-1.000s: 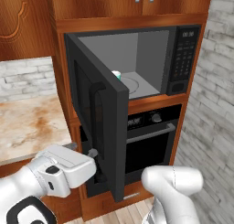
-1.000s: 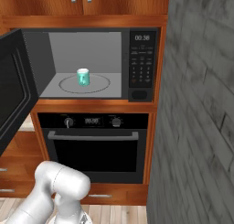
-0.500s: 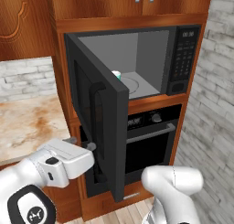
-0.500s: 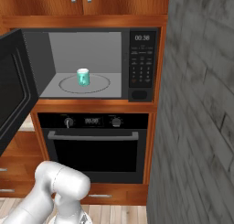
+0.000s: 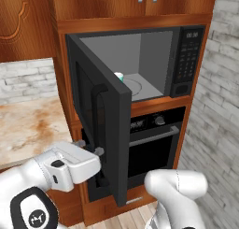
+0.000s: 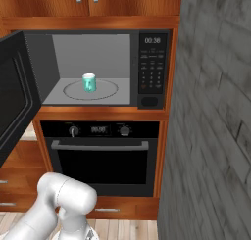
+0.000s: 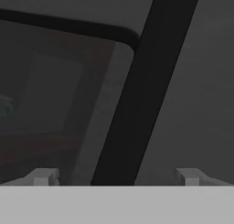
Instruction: Pick the mug from the counter and place it inside the microwave. Then close the microwave.
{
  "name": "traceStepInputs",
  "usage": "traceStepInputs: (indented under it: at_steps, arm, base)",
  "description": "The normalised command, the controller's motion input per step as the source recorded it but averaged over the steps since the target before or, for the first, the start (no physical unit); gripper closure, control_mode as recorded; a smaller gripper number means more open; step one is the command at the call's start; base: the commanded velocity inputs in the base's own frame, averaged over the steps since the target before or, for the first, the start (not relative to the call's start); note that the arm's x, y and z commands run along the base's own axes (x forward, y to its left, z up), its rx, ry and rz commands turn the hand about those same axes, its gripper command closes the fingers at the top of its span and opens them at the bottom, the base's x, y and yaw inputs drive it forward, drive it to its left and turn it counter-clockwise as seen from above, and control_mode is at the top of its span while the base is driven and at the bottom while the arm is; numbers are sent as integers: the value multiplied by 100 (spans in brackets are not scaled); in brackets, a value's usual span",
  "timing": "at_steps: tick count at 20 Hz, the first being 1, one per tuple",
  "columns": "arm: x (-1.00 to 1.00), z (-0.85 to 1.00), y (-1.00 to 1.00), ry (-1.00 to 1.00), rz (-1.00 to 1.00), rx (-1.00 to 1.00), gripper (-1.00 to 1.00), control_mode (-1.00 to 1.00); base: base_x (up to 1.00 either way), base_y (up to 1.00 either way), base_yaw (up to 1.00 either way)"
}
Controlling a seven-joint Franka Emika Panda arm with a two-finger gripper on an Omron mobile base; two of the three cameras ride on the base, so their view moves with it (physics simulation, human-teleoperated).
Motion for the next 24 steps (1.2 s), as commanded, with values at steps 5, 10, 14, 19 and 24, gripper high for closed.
traceStepInputs:
  at_steps: [5, 10, 14, 19, 24]
  arm:
    - [-4, 0, -32, 0, -4, 0, -100, -100]
    - [0, 3, -49, 0, 0, 0, -100, -100]
    - [0, 2, -60, 1, 0, 0, -100, -100]
    - [0, 4, -69, 3, 0, 0, -100, -100]
    - [1, 0, -71, 0, 0, 0, -100, -100]
  base:
    - [0, 0, 0]
    - [0, 0, 0]
    - [0, 0, 0]
    - [0, 0, 0]
    - [0, 0, 0]
